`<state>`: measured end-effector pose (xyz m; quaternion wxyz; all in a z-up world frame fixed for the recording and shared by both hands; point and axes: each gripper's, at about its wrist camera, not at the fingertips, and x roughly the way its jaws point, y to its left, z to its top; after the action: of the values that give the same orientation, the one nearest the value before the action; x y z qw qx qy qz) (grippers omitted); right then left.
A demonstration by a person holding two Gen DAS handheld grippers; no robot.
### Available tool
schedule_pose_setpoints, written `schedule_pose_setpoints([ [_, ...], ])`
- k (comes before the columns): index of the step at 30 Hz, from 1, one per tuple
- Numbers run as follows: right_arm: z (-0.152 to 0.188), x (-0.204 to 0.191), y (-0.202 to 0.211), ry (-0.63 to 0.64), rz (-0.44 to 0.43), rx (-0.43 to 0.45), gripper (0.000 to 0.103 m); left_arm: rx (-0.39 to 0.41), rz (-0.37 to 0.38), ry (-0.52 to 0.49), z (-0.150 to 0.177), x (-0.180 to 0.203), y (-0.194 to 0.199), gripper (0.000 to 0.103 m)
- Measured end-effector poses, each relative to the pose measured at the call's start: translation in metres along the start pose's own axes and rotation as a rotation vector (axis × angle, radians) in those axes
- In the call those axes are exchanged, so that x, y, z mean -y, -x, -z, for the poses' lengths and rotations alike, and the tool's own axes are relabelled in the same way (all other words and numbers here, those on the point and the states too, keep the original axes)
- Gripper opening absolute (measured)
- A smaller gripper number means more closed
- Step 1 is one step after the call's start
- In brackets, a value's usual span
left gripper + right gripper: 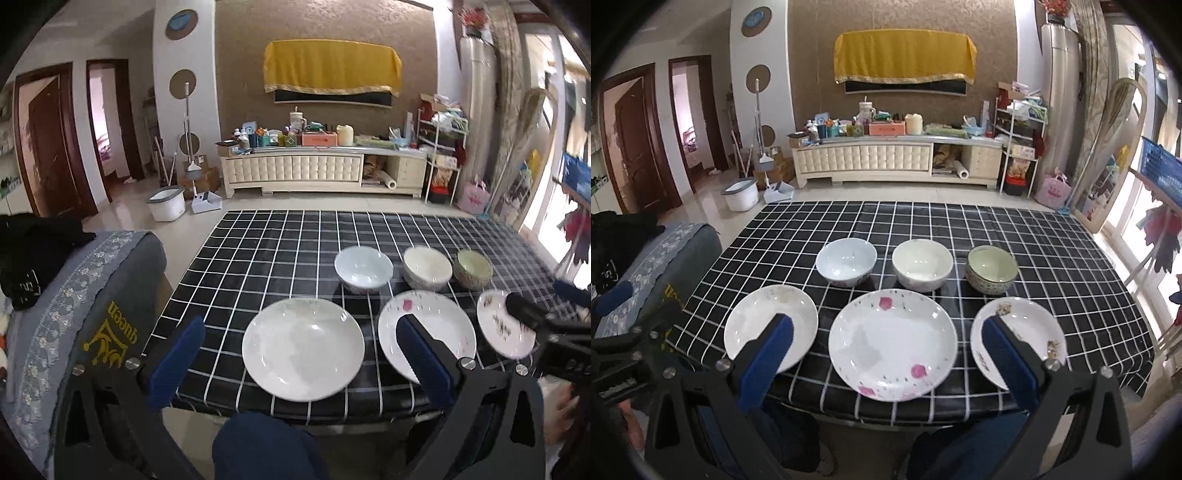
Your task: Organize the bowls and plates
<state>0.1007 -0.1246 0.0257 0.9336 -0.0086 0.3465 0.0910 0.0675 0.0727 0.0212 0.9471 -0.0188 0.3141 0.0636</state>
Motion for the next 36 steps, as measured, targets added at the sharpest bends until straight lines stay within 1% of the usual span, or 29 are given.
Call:
schedule_pose_setpoints([
  [2,-0.007,-0.009,-0.019,0.007,-0.059,-0.072,0.103,0.003,-0.009,0.025,-0.006,-0.009,-0.006,0.103],
  [4,-0.010,-0.022,-0.035,0.049,-0.077,-0.106,0.103,0.011,-0.026,0.069,-0.011,-0.022,-0.013,0.103],
  [5,-0.011,-0.025,-0.039,0.063,-0.083,-0.109,0.103,-0.007,-0.024,0.071,-0.013,-0.027,-0.018,0.103],
  [7,-0.012,-0.037,-0.051,0.095,-0.094,-0.112,0.103,-0.070,-0.016,0.055,-0.016,-0.034,-0.035,0.103],
  [9,-0.014,-0.050,-0.064,0.124,-0.115,-0.132,0.103,-0.113,-0.026,0.044,-0.016,-0.039,-0.053,0.103],
  [11,-0.015,-0.060,-0.076,0.137,-0.139,-0.149,0.103,-0.142,-0.038,0.043,-0.016,-0.046,-0.067,0.103],
  [13,-0.016,-0.069,-0.088,0.149,-0.156,-0.164,0.103,-0.167,-0.031,0.044,-0.014,-0.054,-0.080,0.103],
  [20,-0.014,-0.092,-0.136,0.209,-0.139,-0.232,0.103,-0.271,-0.012,0.059,-0.002,-0.076,-0.124,0.103],
  [26,-0.008,-0.106,-0.162,0.247,-0.149,-0.288,0.103,-0.373,0.001,0.080,0.016,-0.094,-0.159,0.103],
  [27,-0.008,-0.109,-0.168,0.252,-0.156,-0.297,0.102,-0.391,0.002,0.091,0.019,-0.097,-0.164,0.102],
  [28,-0.008,-0.111,-0.173,0.252,-0.170,-0.306,0.097,-0.410,0.007,0.107,0.021,-0.101,-0.170,0.099],
  [29,-0.008,-0.111,-0.177,0.250,-0.175,-0.314,0.093,-0.430,0.010,0.124,0.023,-0.105,-0.177,0.092],
  [30,-0.007,-0.111,-0.183,0.247,-0.177,-0.332,0.086,-0.444,0.010,0.133,0.025,-0.107,-0.181,0.085],
  [31,-0.007,-0.112,-0.190,0.247,-0.175,-0.348,0.083,-0.462,0.011,0.141,0.026,-0.108,-0.186,0.082],
  [32,-0.005,-0.111,-0.195,0.244,-0.173,-0.363,0.082,-0.481,0.012,0.146,0.029,-0.109,-0.192,0.074],
  [33,-0.002,-0.110,-0.201,0.242,-0.171,-0.381,0.078,-0.498,0.011,0.148,0.031,-0.109,-0.197,0.068],
  [35,0.002,-0.108,-0.208,0.239,-0.173,-0.407,0.075,-0.521,0.026,0.149,0.037,-0.107,-0.205,0.062],
  [36,0.004,-0.107,-0.211,0.238,-0.174,-0.419,0.073,-0.531,0.033,0.147,0.039,-0.106,-0.208,0.061],
])
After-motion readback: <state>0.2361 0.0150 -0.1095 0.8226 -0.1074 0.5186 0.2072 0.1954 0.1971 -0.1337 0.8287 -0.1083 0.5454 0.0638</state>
